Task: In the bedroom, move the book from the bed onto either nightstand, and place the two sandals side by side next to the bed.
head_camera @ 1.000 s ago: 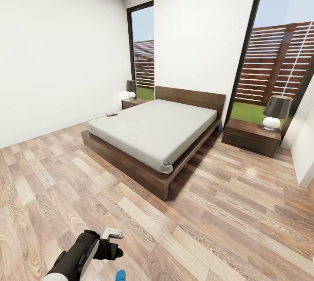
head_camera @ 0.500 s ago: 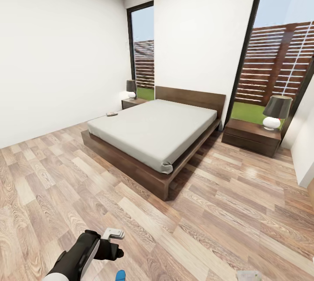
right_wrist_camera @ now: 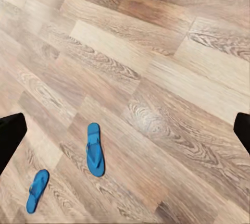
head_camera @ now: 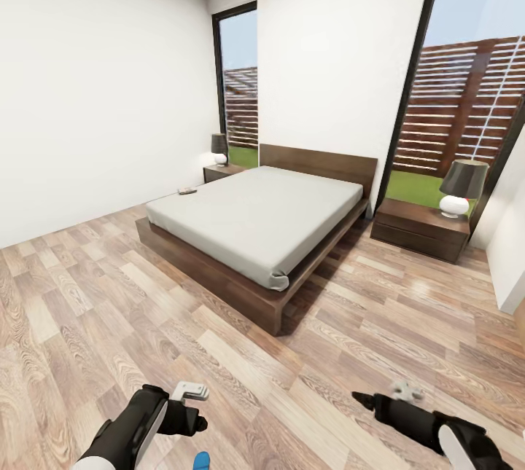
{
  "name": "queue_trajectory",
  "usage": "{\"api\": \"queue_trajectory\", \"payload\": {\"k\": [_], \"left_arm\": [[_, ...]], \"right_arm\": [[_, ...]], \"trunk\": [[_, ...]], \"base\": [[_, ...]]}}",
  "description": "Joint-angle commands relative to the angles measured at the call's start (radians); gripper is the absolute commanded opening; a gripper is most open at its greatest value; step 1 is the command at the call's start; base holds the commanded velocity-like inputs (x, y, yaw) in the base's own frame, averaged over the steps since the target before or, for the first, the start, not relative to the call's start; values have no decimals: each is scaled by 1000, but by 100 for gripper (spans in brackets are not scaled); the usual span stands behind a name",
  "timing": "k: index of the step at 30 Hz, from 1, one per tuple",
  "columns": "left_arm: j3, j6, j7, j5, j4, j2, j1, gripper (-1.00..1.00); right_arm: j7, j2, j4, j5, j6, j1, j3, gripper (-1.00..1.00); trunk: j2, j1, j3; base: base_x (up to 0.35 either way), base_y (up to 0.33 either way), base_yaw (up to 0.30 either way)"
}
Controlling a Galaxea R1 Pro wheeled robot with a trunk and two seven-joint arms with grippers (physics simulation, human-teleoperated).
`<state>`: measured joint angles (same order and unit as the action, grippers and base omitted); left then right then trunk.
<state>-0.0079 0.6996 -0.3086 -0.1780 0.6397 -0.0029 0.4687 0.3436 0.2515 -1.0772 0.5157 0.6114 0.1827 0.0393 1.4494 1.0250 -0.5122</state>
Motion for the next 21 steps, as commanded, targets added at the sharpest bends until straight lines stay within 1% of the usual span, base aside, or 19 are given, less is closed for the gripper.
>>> {"api": "queue_trajectory", "payload": {"k": [1, 3, 4, 6, 8, 9, 11, 16, 21], "left_arm": [[0, 3, -7, -11, 2, 0, 1, 100], [0, 3, -7, -11, 2, 0, 1, 100], [0, 3, -7, -11, 2, 0, 1, 100], [0, 3, -7, -11, 2, 0, 1, 100], [0, 3, -7, -11, 2, 0, 1, 100], [0, 3, -7, -11, 2, 0, 0, 100], [0, 3, -7, -11, 2, 0, 1, 100], [0, 3, -8, -11, 2, 0, 0, 100], [0, 3, -7, -11, 3, 0, 0, 100]], "right_arm": [[104, 35, -1, 53, 44, 4, 1, 100], [210, 62, -1, 88, 84, 6, 1, 100], [314, 83, -1, 111, 123, 7, 1, 100], [412, 100, -1, 126, 157, 8, 2, 100], [496, 116, -1, 136, 182, 8, 3, 100], [558, 129, 0, 141, 199, 8, 3, 100], [639, 145, 2, 148, 220, 9, 6, 100], [660, 150, 9, 149, 223, 9, 8, 100], [662, 150, 11, 149, 221, 9, 8, 100]], "trunk": [[1, 0, -1], [1, 0, -1], [1, 0, -1], [1, 0, -1], [1, 0, -1], [1, 0, -1], [1, 0, -1], [1, 0, -1], [36, 19, -17]], "base": [[0, 0, 0], [0, 0, 0], [0, 0, 0], [0, 0, 0], [0, 0, 0], [0, 0, 0], [0, 0, 0], [0, 0, 0], [0, 0, 0]]}}
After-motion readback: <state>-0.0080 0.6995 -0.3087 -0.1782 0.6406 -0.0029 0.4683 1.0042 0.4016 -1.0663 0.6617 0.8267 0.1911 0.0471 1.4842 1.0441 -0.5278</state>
